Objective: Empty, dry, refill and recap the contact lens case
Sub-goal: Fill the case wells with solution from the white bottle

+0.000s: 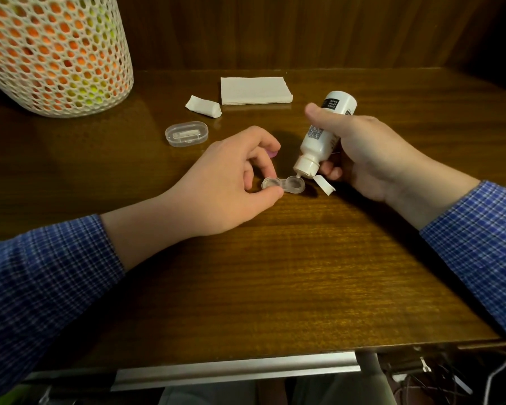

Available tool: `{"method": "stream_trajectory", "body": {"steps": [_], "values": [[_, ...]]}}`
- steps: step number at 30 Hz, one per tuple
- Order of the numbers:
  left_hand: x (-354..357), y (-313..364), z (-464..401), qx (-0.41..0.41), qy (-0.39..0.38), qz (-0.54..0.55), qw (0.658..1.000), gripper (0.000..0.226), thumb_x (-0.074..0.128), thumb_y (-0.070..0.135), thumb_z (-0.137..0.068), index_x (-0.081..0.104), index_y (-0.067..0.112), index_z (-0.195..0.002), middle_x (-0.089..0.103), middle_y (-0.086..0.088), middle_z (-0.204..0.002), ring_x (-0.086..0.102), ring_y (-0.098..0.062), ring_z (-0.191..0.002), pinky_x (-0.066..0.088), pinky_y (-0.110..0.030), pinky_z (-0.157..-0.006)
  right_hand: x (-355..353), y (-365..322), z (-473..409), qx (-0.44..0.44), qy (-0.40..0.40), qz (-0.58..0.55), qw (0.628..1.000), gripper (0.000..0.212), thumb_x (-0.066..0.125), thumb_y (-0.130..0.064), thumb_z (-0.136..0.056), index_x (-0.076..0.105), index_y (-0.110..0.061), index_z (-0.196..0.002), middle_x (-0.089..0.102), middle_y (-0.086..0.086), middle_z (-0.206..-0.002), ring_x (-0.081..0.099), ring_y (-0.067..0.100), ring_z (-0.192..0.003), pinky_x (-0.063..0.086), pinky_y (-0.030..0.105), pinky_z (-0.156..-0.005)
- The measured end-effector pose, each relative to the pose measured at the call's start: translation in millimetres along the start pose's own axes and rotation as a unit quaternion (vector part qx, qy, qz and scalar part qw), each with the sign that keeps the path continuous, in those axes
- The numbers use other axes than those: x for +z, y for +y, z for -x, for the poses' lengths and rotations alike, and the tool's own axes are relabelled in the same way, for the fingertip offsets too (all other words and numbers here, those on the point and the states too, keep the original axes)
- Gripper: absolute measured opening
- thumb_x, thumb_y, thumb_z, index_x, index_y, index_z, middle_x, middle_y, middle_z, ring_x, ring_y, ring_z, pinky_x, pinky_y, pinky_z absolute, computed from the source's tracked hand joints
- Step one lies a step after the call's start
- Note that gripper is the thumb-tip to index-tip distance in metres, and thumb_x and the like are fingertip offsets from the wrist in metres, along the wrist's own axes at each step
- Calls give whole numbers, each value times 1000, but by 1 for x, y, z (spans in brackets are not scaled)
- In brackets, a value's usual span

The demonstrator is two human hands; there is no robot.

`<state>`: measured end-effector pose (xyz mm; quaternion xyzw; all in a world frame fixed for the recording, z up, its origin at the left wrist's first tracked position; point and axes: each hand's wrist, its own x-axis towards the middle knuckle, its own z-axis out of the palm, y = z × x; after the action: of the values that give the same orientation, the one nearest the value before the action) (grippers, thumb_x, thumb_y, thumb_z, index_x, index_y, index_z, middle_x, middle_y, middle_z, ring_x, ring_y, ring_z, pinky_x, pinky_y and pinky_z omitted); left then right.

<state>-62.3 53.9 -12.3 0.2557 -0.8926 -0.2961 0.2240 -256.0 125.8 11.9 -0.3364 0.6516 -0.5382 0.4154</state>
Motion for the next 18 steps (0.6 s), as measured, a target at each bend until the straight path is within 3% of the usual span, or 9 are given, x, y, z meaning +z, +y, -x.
{"method": "stream_trajectory", "body": {"steps": [13,18], "values": [[1,-1,0,6,3,-6,1000,53,79,26,-86,55,24,-134,68,15,-96,62,-15,-69,58,-26,-65,-1,1,-1,3,0,9,1000,43,70,-53,-92,60,-12,-102,69,-4,-58,51,9,-42,39,19,-39],[0,0,2,4,-1,1,1000,54,79,28,-85,55,26,-134,67,16,-96,62,-15,-71,58,-26,-66,-7,-4,-6,50,-16,-74,996,58,63,-60,-93,51,-11,-120,67,0,-61,50,9,-43,39,19,-36]]}}
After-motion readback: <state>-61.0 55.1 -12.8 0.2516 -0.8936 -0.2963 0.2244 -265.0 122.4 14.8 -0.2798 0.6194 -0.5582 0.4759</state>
